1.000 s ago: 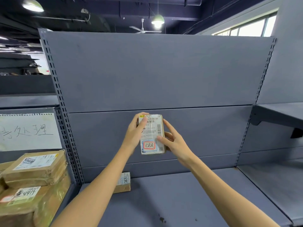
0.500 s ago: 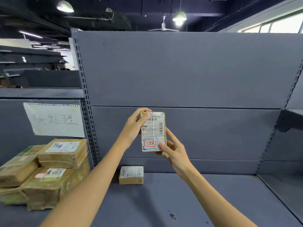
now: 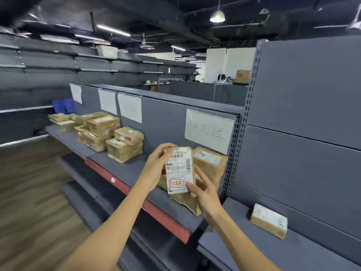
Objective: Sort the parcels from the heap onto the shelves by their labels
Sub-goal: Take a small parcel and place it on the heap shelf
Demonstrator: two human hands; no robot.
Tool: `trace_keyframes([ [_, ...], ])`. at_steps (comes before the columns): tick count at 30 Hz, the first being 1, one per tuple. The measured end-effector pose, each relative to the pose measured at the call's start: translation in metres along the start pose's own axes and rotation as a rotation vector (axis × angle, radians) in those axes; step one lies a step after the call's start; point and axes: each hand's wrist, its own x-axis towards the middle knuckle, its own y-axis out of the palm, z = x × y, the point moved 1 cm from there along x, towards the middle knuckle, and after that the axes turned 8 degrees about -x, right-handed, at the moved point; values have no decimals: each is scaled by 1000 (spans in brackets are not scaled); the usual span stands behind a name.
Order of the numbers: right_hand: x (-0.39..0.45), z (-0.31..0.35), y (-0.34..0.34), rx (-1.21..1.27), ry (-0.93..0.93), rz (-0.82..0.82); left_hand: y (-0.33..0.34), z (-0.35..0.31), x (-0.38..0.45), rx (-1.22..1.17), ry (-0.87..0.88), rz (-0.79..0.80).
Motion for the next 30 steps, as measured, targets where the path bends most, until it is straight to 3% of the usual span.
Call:
trace_keyframes([
  [7, 61, -11, 207, 36, -28, 271, -206, -65, -18, 17, 93, -220],
  [13, 92, -27, 348, 41, -6, 430, -343, -96, -31, 71, 131, -398],
  [20, 165, -76, 451, 19, 36, 534, -459, -86, 2, 58, 105, -503],
  [30, 341, -122, 556, 60, 53, 494, -601, -74, 153, 147, 61, -502],
])
